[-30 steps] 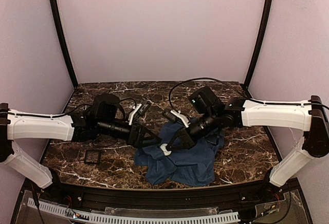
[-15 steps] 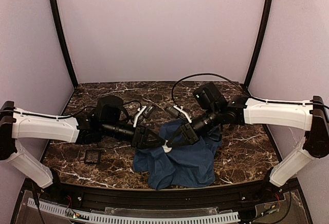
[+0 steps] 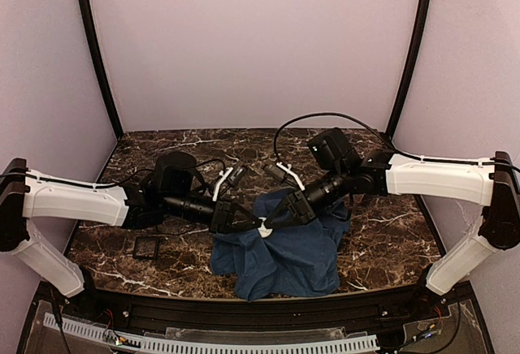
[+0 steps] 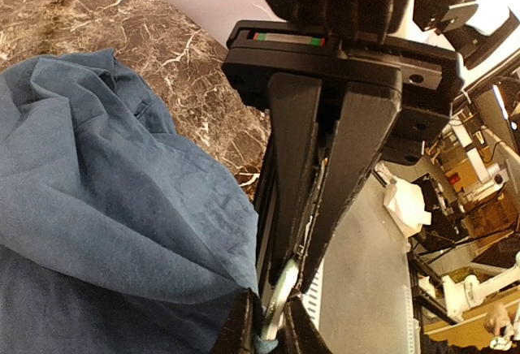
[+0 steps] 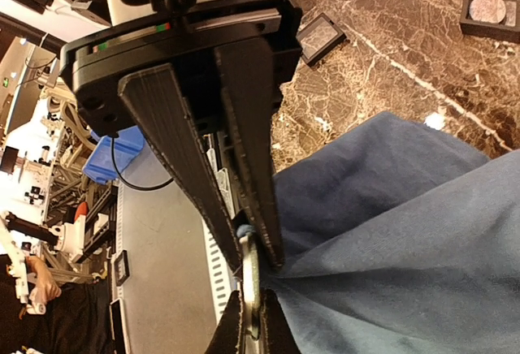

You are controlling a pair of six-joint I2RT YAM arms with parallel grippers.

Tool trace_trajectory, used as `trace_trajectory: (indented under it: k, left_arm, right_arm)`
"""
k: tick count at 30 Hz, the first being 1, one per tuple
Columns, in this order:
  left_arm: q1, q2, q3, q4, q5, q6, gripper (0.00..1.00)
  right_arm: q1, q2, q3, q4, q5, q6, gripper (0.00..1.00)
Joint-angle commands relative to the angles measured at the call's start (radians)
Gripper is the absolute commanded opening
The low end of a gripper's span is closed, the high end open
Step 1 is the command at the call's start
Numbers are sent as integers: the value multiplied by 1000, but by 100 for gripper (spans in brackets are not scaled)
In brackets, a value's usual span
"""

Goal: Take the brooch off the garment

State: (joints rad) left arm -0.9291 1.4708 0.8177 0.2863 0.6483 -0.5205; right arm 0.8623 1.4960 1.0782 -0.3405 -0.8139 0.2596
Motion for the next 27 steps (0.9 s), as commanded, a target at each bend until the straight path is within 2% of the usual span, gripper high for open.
trace_trajectory:
  k: [1, 6, 9, 11, 14, 16, 20, 23, 27]
  left_arm:
    - [-4, -6, -16, 34, -3, -11, 2]
    - [-4, -18, -28, 70, -35, -33, 1]
    - [-3, -42, -36, 93, -94, -42, 1]
    - [-5, -59, -36, 111, -152, -53, 1]
    - [-5, -77, -42, 177, -223, -98, 1]
    - [-4, -82, -46, 233, -256, -131, 1]
    - [-4, -88, -69, 381, -299, -195, 1]
    - [-4, -87, -71, 409, -304, -214, 1]
    - [-3, -86, -68, 420, -292, -223, 1]
  right_arm:
    - [-23, -20, -17, 69, -20, -6, 10]
    - [-65, -56, -46, 126, -10, 33, 39]
    - [-83, -95, -76, 175, 26, 78, 53]
    - [-85, -124, -94, 211, 83, 120, 58]
    - [-85, -175, -155, 324, 168, 221, 58]
    - [-81, -227, -220, 460, 215, 324, 56]
    - [-54, -305, -340, 655, 331, 418, 54]
    - [-38, -338, -398, 735, 400, 450, 49]
    - [-14, -323, -401, 767, 420, 454, 42]
